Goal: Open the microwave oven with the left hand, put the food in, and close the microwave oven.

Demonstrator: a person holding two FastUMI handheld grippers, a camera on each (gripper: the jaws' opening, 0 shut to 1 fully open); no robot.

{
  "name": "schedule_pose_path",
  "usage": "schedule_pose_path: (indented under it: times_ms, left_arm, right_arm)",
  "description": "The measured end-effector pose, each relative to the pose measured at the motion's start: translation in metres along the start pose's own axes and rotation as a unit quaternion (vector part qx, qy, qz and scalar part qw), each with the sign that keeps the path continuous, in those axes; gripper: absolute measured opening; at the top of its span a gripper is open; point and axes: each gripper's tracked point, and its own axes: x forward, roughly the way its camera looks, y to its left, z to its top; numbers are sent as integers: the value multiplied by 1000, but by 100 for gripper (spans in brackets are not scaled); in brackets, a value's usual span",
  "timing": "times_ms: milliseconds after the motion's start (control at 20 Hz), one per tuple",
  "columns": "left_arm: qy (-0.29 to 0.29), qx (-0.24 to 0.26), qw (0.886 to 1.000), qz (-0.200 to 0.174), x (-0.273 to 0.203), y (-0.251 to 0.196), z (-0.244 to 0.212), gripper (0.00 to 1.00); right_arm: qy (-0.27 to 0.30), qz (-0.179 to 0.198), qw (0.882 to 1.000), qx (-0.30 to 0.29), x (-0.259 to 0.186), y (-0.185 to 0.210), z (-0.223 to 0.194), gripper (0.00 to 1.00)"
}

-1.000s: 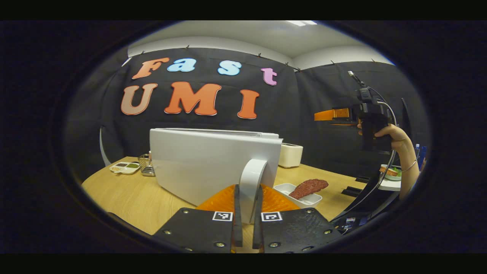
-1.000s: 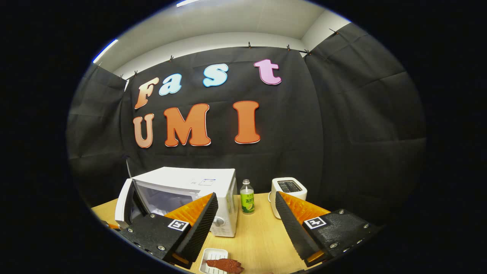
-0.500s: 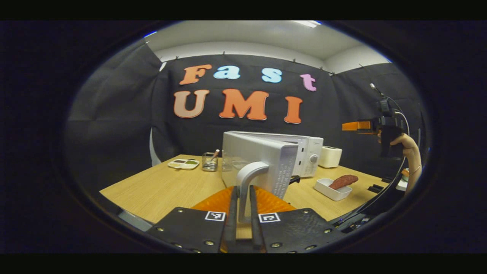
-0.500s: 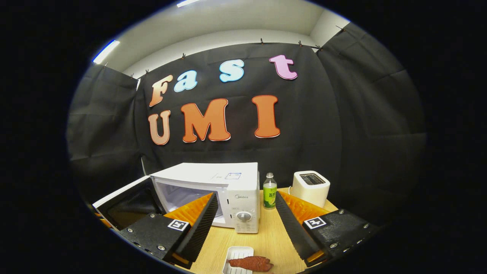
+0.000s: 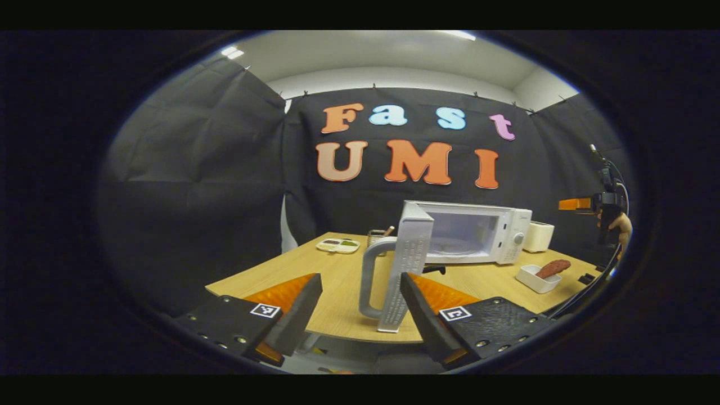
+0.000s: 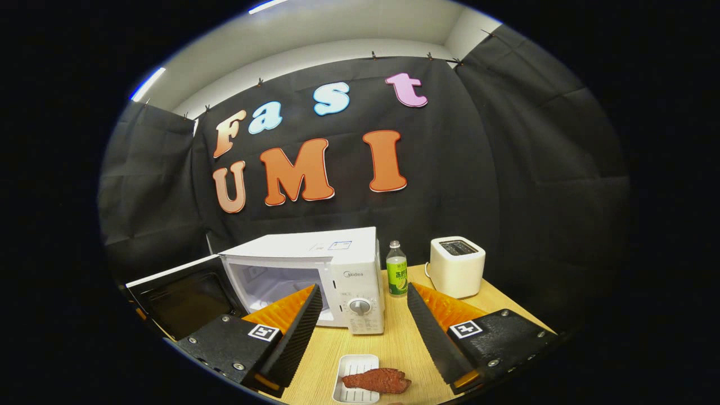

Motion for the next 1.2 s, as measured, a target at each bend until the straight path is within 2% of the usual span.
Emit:
schedule_pose_path:
  times_ms: [150, 400, 750, 900, 1050, 1200]
  left_arm:
    - [-11, -7, 1000, 14, 5, 18, 13, 87]
    - [-24, 17, 998, 46, 18, 51, 30, 86]
    - [-7, 1, 999, 43, 47, 70, 24, 87]
    - [-5, -3, 999, 41, 59, 77, 25, 87]
    - [-5, -2, 999, 43, 68, 82, 27, 87]
    - [5, 1, 999, 45, 74, 88, 19, 87]
  right_arm:
    - [13, -18, 1000, 20, 0, -18, -17, 95]
    - [44, -41, 995, 74, 1, -39, -58, 95]
    - [51, -73, 984, 156, -8, -49, -96, 95]
    - [59, -92, 974, 199, -10, -54, -116, 95]
    - [82, -91, 961, 247, -17, -58, -145, 94]
    - [92, -86, 951, 282, -22, -53, -162, 86]
